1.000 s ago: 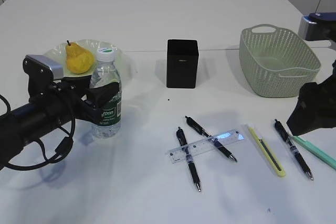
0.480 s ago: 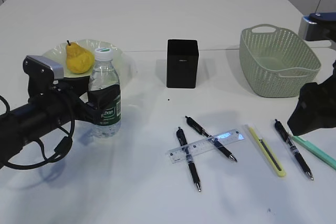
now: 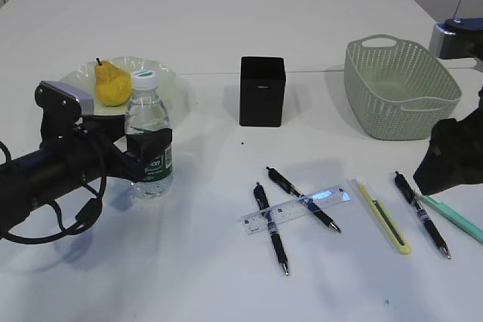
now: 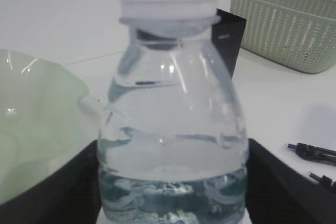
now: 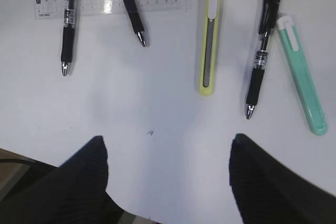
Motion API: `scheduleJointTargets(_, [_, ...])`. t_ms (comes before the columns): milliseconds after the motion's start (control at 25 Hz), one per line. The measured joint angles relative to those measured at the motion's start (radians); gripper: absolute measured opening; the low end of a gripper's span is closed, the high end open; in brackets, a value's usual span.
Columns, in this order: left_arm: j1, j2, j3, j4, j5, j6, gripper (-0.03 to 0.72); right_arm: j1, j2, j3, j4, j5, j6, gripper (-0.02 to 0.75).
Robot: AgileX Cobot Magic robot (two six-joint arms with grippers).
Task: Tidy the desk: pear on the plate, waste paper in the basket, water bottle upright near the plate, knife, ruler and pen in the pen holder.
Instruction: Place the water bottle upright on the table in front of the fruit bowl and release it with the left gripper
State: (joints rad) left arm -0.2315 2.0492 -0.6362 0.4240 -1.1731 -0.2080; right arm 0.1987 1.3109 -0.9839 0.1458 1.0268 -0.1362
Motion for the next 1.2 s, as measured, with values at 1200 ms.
scheduleJointTargets(1200, [0.0, -0.247, 0.009, 0.0, 0.018, 0.002, 0.604, 0.0, 0.0, 0.0, 0.0, 0.0, 0.0, 0.533])
